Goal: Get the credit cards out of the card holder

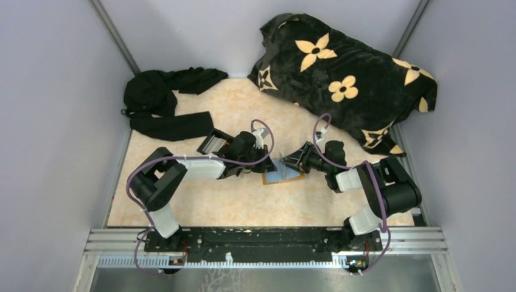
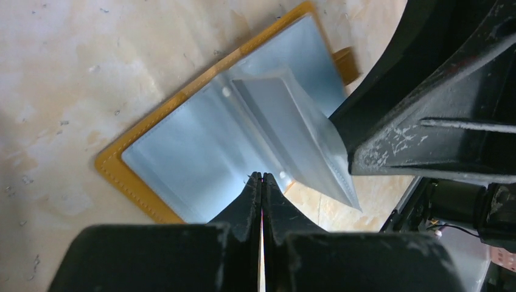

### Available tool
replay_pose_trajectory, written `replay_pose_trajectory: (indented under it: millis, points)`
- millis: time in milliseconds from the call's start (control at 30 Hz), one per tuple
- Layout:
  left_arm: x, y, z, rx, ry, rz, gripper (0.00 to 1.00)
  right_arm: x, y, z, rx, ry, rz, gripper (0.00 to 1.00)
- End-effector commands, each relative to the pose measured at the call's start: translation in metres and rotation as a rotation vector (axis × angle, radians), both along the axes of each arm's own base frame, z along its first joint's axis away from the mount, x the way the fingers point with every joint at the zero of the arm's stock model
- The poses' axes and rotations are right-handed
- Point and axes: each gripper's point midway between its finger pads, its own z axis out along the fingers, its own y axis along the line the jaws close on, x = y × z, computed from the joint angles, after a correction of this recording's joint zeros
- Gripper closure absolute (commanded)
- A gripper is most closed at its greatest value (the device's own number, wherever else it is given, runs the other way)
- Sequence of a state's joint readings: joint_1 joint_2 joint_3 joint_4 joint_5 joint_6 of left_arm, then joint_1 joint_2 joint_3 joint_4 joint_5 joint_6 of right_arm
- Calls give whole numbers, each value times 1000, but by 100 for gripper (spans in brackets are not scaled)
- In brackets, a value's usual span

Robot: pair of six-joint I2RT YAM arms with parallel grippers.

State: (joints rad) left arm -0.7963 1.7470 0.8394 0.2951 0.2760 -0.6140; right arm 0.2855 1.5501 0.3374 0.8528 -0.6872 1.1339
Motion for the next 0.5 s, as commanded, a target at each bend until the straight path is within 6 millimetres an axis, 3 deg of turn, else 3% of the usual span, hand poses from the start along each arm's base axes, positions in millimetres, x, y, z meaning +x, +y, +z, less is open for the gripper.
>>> replay_pose_trajectory:
  millis: [0,100,200,400,467]
  points:
    - [6,-23,17,-76,-19,-36,100,2,0,15,22,-87,11,60]
    - [10,-31,21,-81,-26,-44,100,3,-3,15,-16,-102,-2,49]
    - [14,-35,20,-78,-25,-47,100,6,-11,16,-98,-132,-34,49]
    - [15,-48,13,-86,-1,-67,100,21,-48,24,-401,-194,-141,49]
    - [15,-51,11,-85,3,-72,100,20,-53,18,-443,-185,-134,49]
